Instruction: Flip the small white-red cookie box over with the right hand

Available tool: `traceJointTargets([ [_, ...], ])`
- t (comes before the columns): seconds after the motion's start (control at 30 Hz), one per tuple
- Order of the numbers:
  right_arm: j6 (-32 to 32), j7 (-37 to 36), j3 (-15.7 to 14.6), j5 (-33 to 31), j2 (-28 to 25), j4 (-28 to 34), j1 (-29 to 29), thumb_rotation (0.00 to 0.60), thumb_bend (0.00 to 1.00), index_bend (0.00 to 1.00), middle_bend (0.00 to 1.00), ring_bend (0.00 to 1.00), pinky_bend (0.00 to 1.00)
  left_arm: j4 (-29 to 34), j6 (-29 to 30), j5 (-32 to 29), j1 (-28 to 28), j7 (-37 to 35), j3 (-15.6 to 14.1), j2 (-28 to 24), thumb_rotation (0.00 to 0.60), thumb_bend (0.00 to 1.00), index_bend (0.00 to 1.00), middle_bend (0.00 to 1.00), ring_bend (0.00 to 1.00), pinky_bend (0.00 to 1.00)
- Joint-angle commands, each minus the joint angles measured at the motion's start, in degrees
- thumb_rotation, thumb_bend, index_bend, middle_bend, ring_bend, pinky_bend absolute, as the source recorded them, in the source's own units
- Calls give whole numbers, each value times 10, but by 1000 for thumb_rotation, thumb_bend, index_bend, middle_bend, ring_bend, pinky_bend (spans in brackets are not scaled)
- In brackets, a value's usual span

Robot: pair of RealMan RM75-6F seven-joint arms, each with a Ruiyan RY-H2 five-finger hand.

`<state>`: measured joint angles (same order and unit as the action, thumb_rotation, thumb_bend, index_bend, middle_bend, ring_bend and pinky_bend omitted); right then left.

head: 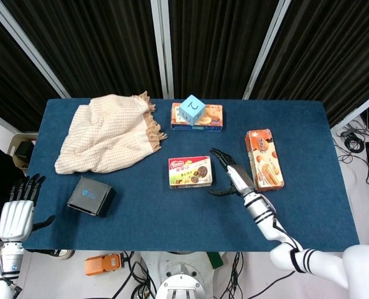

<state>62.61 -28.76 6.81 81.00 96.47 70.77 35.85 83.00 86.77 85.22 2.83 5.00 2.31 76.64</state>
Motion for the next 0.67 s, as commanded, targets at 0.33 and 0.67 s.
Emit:
traceJointTargets([
  [0.33, 151, 205, -26, -33, -307, 272, -160, 600, 268, 0, 0, 0, 0, 5, 6, 2, 1, -1, 3, -2, 600, 0, 90, 57, 0, 0],
  [0.67, 243, 140, -62, -9, -321, 255, -266, 600, 268, 0, 0, 0, 0, 9, 15, -2, -6, 2, 2, -3, 600, 0, 90, 57, 0, 0],
])
